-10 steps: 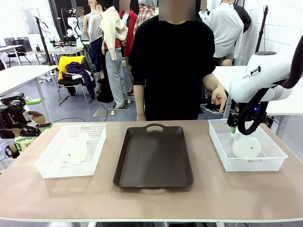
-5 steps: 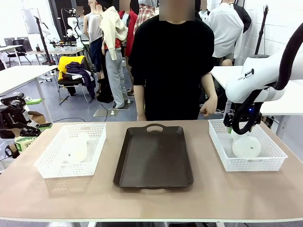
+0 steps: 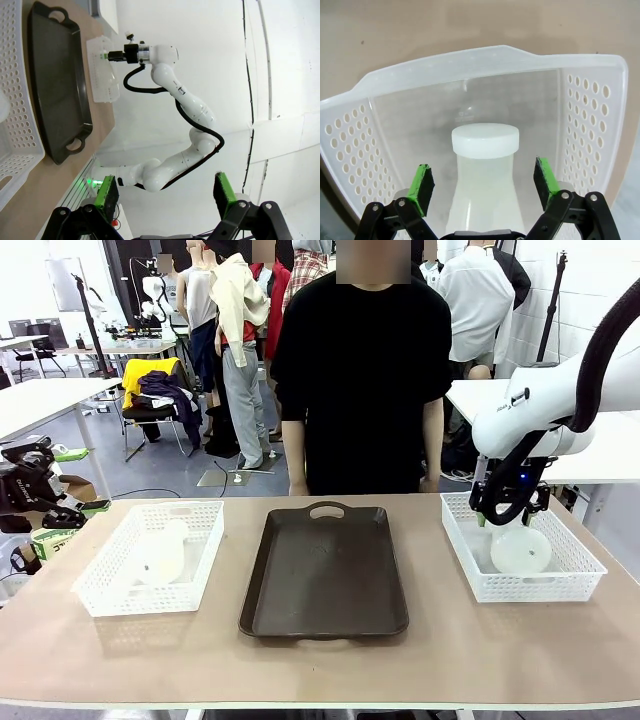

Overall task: Prepare the laboratory tools.
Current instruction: Pick up the Big flask that the person points to, then while moving the picked Big flask to the Handle tray indicated by the person, stop as directed by the person.

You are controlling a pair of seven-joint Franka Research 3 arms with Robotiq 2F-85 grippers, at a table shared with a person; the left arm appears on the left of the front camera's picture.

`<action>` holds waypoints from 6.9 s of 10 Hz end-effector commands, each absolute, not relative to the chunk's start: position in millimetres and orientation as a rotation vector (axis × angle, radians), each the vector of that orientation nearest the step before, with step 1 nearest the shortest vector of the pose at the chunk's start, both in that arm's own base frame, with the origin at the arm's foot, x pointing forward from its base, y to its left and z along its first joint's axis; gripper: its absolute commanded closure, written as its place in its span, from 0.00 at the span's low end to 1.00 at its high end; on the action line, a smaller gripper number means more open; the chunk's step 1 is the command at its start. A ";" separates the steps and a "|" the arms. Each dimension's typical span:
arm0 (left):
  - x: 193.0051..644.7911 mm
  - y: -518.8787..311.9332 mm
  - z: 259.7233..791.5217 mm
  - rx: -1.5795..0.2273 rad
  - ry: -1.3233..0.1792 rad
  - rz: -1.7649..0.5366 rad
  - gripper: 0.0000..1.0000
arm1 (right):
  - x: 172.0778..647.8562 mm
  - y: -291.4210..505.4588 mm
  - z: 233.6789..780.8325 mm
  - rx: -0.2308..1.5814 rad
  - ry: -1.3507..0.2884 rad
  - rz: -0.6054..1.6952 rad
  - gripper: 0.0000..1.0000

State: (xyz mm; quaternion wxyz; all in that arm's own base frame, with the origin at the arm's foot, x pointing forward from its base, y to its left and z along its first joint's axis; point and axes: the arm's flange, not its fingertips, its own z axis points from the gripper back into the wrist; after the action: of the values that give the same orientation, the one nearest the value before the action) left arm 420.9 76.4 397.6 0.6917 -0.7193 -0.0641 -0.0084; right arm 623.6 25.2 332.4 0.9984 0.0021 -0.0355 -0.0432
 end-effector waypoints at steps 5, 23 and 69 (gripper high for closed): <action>421.0 77.0 399.2 -1.600 -0.153 -0.018 0.00 | 629.2 27.1 332.9 -0.023 -0.082 -0.110 0.38; 421.0 77.0 399.2 -1.600 -0.153 -0.018 0.00 | 626.3 27.5 333.3 -0.065 -0.079 -0.088 1.00; 421.0 77.0 399.2 -1.600 -0.153 -0.018 0.00 | 567.3 203.8 525.0 0.014 -0.214 0.079 1.00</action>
State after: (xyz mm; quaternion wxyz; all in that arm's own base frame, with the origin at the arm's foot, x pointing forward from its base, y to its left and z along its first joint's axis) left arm 421.1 76.1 397.5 0.6918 -0.7192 -0.0638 -0.0086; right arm 556.6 182.7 527.5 0.9927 0.0154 -0.1139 0.0373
